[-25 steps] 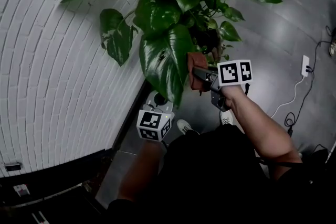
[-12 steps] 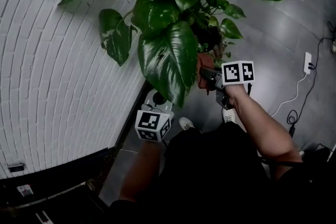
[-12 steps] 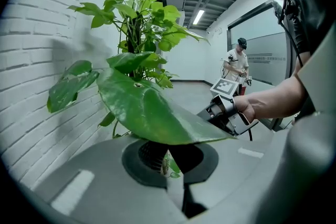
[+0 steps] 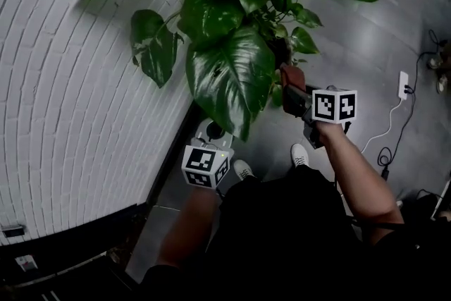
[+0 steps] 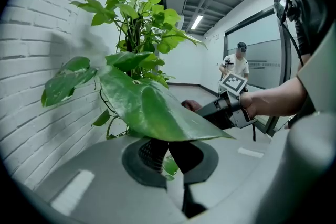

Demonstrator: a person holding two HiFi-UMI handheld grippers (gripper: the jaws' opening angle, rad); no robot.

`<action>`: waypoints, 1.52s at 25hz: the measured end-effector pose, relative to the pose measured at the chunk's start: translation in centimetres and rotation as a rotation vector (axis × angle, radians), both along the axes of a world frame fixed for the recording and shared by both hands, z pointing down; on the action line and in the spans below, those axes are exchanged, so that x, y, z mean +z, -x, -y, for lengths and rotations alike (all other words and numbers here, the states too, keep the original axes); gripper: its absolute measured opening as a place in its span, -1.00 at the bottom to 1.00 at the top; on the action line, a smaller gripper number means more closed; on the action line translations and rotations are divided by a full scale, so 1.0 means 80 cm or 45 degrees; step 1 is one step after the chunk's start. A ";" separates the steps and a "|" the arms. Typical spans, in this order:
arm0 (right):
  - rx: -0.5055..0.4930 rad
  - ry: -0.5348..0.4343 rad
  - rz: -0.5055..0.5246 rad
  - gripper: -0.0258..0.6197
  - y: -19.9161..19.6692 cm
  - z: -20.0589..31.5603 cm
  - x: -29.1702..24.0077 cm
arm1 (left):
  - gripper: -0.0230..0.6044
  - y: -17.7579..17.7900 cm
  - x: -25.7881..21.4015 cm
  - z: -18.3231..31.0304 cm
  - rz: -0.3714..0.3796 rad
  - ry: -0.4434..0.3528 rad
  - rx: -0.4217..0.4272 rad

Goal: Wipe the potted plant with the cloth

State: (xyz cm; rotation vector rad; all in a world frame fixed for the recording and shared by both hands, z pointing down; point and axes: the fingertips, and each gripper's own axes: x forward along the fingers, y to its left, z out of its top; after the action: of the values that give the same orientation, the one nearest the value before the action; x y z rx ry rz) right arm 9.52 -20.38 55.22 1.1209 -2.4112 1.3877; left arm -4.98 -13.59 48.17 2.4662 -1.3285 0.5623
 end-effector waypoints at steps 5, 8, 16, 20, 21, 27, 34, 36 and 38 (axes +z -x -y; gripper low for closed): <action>-0.222 -0.743 -0.453 -0.73 0.039 0.003 -0.140 | -0.87 0.004 0.003 -0.004 -0.017 0.005 0.045; -0.430 -1.128 -0.807 -0.73 0.088 0.008 -0.189 | -0.87 0.005 0.004 -0.004 -0.031 0.004 0.055; -0.697 -1.488 -1.274 -0.73 0.166 0.039 -0.197 | -0.87 0.004 0.002 -0.004 -0.056 -0.003 0.057; -0.785 -1.477 -1.297 -0.73 0.179 0.051 -0.180 | -0.87 0.003 0.001 -0.006 -0.058 -0.006 0.050; -0.807 -1.465 -1.288 -0.73 0.180 0.049 -0.176 | -0.87 0.003 0.000 -0.006 -0.059 -0.006 0.048; -0.922 -1.431 -1.264 -0.73 0.180 0.024 -0.152 | -0.87 -0.002 0.003 -0.009 -0.080 0.003 0.033; -0.985 -1.380 -1.221 -0.73 0.169 -0.017 -0.120 | -0.87 -0.010 0.002 -0.014 -0.101 0.010 0.038; -0.994 -1.362 -1.194 -0.73 0.166 -0.029 -0.114 | -0.87 -0.010 0.002 -0.015 -0.108 0.013 0.037; -0.999 -1.342 -1.165 -0.73 0.163 -0.040 -0.108 | -0.87 -0.010 0.002 -0.015 -0.118 0.016 0.036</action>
State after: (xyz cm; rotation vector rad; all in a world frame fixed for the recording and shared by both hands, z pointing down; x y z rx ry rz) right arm -3.55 -17.14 46.56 0.5159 -2.2593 -0.6055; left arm -4.15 -12.38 48.36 2.4728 -1.2524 0.4558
